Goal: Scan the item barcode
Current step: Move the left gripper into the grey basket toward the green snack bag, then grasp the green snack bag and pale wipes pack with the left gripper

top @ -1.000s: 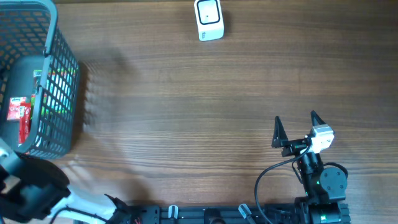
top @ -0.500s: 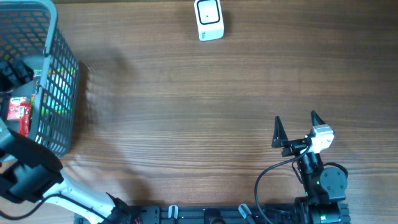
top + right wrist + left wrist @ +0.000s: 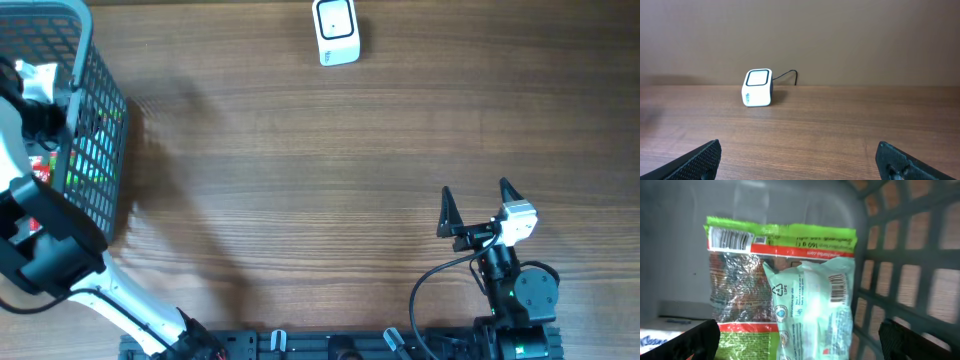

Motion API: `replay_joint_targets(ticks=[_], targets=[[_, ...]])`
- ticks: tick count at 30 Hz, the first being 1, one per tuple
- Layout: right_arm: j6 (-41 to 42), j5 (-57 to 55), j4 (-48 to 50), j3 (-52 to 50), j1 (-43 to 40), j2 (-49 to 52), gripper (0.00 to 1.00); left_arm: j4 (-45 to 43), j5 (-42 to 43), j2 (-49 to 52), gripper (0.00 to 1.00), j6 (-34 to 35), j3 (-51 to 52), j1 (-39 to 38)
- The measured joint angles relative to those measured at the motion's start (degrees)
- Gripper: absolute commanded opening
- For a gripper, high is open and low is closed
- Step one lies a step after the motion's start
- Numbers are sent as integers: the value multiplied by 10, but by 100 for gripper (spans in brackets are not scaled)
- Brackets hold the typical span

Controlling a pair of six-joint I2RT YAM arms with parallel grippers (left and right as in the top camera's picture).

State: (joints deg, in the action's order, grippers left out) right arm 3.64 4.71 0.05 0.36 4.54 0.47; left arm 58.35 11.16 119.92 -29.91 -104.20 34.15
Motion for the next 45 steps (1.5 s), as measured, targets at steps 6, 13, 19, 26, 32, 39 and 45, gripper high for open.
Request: replay_joint_targets(ticks=[6, 13, 19, 26, 32, 39, 45], targets=[[0, 0, 0, 0, 0, 0, 100, 6, -6, 27, 100, -11, 0, 0], [0, 0, 0, 0, 0, 0, 100, 5, -9, 56, 100, -16, 1, 0], [0, 0, 0, 0, 0, 0, 100, -29, -40, 58, 100, -16, 25, 0], [0, 0, 0, 0, 0, 0, 100, -82, -76, 57, 100, -9, 47, 0], [0, 0, 0, 0, 0, 0, 100, -106, -130, 56, 100, 15, 52, 0], [0, 0, 0, 0, 0, 0, 100, -109, -110, 34, 100, 28, 58, 0], [0, 0, 0, 0, 0, 0, 100, -146, -104, 30, 100, 42, 102, 0]])
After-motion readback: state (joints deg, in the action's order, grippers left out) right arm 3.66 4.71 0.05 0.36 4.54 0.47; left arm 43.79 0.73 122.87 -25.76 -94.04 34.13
